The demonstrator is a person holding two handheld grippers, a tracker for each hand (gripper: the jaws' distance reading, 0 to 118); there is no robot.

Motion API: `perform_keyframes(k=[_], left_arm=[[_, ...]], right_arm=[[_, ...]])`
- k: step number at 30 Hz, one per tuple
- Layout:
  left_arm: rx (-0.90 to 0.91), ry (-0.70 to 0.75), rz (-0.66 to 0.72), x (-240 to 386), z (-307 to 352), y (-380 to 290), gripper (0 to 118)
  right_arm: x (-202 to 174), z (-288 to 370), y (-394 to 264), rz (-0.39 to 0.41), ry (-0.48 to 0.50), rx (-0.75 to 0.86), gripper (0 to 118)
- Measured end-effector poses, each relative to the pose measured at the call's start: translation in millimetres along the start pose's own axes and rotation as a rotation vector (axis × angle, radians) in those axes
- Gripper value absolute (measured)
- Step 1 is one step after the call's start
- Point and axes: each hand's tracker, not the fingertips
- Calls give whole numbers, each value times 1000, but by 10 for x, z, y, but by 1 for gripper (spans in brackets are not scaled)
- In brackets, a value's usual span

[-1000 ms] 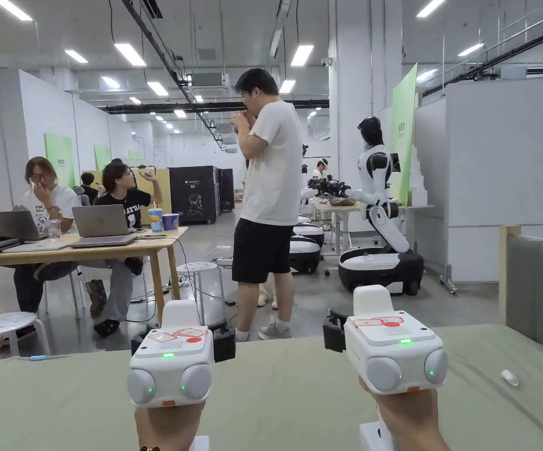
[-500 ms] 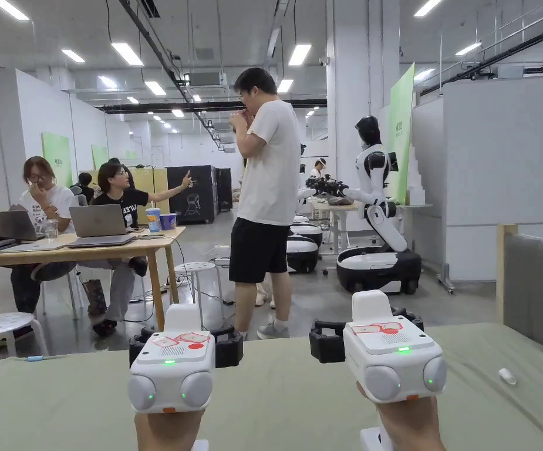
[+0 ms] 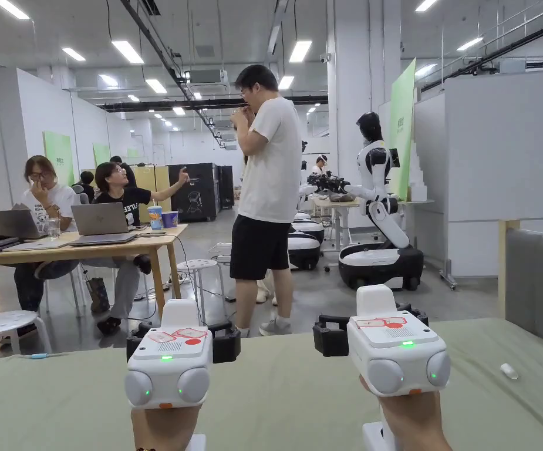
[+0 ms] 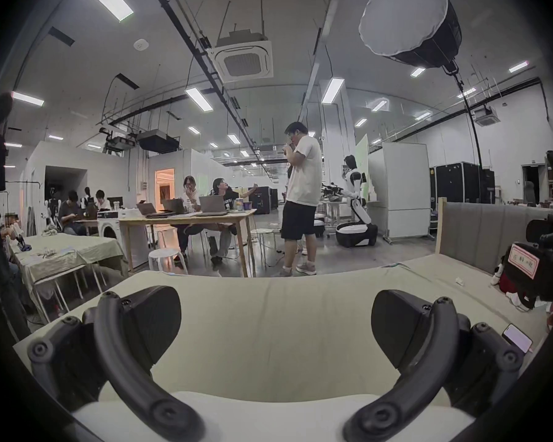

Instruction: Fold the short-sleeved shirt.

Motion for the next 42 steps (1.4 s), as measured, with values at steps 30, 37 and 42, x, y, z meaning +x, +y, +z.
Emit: perform_keyframes(k=[30, 37, 42], left_arm=[[-15, 0, -12, 30, -19, -82, 118], [-18, 2, -10, 43, 38, -33, 118], [-18, -1, -16, 32, 3, -37, 118]], right_arm=[[7, 10, -31, -31, 5, 12, 118], [-20, 116, 54, -22, 22, -4, 118], [-7, 258, 114, -143, 65, -17, 118]])
